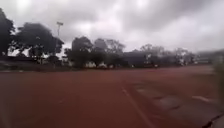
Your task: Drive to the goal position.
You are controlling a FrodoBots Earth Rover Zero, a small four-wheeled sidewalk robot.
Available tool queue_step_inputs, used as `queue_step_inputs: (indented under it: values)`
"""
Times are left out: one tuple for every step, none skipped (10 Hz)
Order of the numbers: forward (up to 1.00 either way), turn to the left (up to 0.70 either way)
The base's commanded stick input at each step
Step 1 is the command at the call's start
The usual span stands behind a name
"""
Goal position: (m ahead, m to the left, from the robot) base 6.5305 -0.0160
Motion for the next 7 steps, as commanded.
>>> queue_step_inputs:
  values:
    - [0.5,0.02]
    - [0.5,0.02]
    - [0.5,0.02]
    - [0.5,0.02]
    - [0.5,0.02]
    - [0.5,0.02]
    - [0.5,0.02]
